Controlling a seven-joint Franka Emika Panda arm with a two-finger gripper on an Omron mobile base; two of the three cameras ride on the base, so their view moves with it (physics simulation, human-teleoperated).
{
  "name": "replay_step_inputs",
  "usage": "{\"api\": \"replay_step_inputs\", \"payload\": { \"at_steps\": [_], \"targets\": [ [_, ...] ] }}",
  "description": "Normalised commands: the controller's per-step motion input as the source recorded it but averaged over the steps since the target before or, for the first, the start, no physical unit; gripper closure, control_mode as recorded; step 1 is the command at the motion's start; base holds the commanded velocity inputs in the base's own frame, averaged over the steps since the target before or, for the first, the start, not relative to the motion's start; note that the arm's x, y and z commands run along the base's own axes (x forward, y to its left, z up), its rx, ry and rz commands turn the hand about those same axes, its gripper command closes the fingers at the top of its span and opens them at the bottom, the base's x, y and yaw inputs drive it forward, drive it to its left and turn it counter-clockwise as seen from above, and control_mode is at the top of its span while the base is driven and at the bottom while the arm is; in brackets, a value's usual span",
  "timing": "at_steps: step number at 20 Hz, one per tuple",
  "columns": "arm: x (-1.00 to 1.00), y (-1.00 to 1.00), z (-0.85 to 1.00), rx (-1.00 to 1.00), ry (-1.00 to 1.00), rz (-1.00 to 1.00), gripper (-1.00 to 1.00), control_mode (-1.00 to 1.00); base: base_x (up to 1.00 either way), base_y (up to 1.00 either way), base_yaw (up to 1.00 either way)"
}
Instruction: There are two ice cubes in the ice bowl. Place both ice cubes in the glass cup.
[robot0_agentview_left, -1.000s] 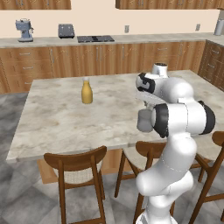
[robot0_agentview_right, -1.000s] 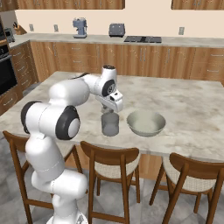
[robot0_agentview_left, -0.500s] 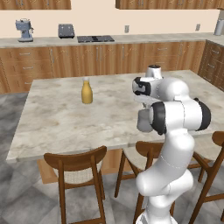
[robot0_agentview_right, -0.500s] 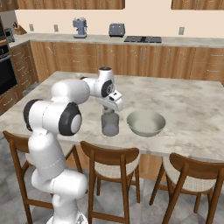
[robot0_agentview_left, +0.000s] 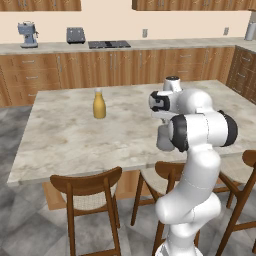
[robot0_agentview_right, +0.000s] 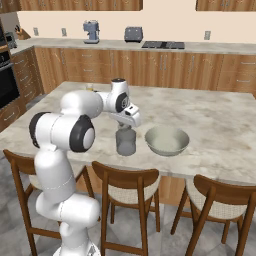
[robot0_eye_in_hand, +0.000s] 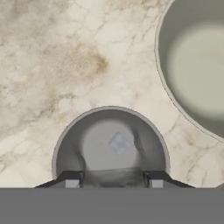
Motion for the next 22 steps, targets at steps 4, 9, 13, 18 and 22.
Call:
{"api": "replay_step_inputs", "payload": {
  "at_steps": [4,9,13,18,22],
  "targets": [
    [0.07,-0.06,0.0,0.0,0.0,0.02,1.0,-1.0,0.0,0.0,0.0],
    [0.02,-0.01,-0.01,0.0,0.0,0.01,1.0,-1.0,0.0,0.0,0.0],
    [0.07,-0.02,0.0,0.0,0.0,0.0,-1.0,-1.0,0.0,0.0,0.0],
    [0.03,-0.04,0.0,0.0,0.0,0.0,-1.0,-1.0,0.0,0.0,0.0],
    [0.0,0.0,0.0,0.0,0.0,0.0,-1.0,-1.0,0.0,0.0,0.0]
  ]
}}
